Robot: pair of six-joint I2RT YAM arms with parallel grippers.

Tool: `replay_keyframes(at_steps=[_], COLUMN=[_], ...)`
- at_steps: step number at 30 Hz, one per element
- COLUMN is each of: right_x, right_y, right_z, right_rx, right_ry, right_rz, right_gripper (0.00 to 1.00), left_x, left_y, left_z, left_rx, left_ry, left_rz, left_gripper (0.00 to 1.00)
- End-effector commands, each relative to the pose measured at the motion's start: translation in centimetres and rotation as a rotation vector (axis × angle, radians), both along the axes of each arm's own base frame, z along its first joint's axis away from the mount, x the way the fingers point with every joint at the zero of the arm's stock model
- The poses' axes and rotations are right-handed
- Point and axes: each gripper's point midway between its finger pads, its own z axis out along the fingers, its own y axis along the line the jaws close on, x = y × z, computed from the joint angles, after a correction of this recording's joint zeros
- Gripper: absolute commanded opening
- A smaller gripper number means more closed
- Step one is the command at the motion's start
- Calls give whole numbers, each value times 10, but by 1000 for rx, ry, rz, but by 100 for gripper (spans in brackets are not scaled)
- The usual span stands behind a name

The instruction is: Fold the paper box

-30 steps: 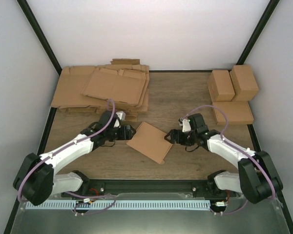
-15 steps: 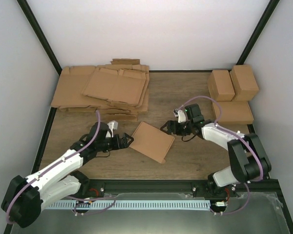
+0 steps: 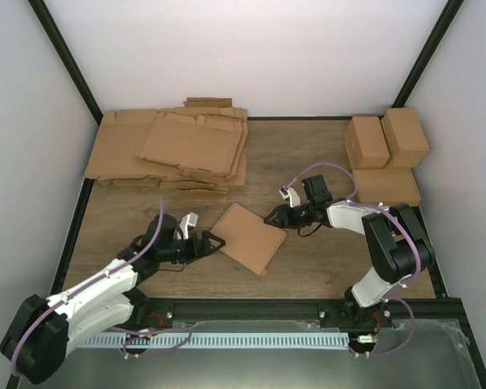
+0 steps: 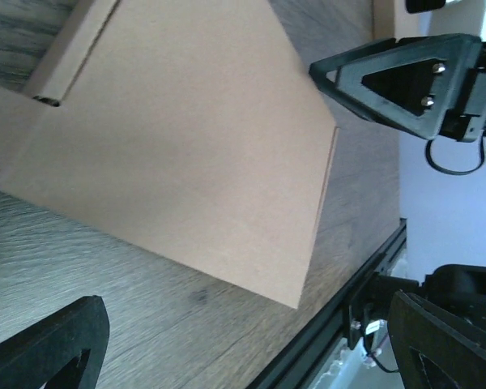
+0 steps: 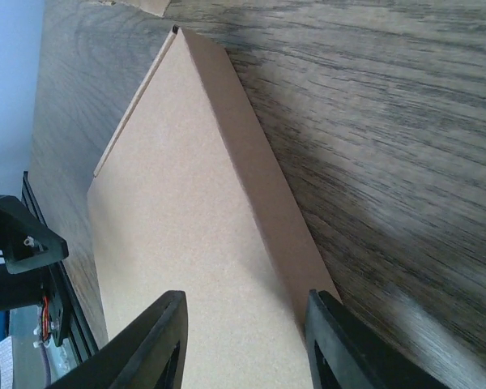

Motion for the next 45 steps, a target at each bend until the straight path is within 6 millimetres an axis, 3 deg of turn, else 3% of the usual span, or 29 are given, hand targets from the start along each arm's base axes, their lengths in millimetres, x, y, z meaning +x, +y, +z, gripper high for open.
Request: replay_keyframes(at_steps=[1, 4, 19, 28, 34, 41, 45], right_x=[0, -8, -19, -9, -2, 5, 6], right_y=[0, 0, -11, -23, -31, -40, -41], right_z=[-3, -13, -38, -50, -60, -61, -61], right_rx=[15, 11, 19, 6, -24, -9, -7], right_ry=[-5, 35, 98, 154, 185, 195, 191], right_rz=[17, 29, -14, -80, -123, -152, -148], right_gripper=[40, 32, 30, 27, 27, 23, 23], left_x=[-3, -4, -8, -12, -12, -10, -10], left_y=[-8, -8, -10, -14, -15, -11, -8], left_z=[10, 5, 1, 4, 7, 0, -17], left_rx=[-70, -68, -61, -89, -97, -97, -64], left_ry=[-10, 10, 37, 33, 40, 63, 92], left_rz=[-22, -13, -26, -48, -49, -3, 18], left_gripper=[96, 96, 94, 93, 73, 57, 33])
